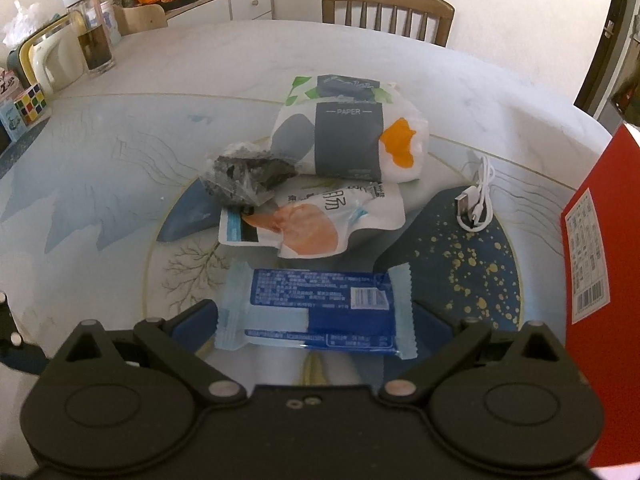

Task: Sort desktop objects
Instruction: 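Grasp the mint-green stick with left while right grasps the blue wrapped packet, then carry the green stick and blue packet with both grippers into the red box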

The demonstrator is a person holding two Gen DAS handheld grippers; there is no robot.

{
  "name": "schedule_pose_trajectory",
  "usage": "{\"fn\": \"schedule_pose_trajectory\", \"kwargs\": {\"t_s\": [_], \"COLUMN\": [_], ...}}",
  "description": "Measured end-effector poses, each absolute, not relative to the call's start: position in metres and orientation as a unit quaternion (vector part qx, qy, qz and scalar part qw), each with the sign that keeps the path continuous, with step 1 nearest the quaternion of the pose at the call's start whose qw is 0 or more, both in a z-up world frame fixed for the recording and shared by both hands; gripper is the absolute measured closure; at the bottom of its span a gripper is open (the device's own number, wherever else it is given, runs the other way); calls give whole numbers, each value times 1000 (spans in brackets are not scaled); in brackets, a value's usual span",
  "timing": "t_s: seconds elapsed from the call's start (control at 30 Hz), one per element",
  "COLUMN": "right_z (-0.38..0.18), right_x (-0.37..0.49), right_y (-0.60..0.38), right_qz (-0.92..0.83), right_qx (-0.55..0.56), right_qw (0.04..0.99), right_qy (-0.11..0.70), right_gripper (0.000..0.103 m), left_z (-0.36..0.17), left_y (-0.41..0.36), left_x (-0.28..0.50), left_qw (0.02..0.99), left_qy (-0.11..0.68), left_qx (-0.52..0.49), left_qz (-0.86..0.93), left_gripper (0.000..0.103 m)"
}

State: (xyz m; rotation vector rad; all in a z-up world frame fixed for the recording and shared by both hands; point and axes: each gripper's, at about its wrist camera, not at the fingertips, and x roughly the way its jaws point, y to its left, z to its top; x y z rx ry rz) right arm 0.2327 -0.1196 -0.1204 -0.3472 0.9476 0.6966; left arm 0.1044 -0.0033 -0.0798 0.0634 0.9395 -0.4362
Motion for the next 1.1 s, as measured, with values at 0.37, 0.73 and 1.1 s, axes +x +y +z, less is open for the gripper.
{"fn": "schedule_pose_trajectory", "kwargs": {"t_s": [0.37, 0.73, 1.1], "right_z": [-119, -110, -102], "right_x": [230, 228, 218], "right_y": [-120, -131, -142], "right_qz": [324, 324, 323], "right_qx": [-161, -150, -144], "right_qw": [820, 822, 825], "right_qy": [444, 444, 441], "right_gripper": [11, 24, 26], "left_z": [-80, -82, -79], "left_y": [3, 7, 8], "left_x": [109, 110, 110], "left_qw": [873, 874, 877], "left_qy": [451, 452, 450], "left_qx": [14, -14, -27], "left_qz": [-185, -178, -167], "left_gripper": [92, 93, 93]}}
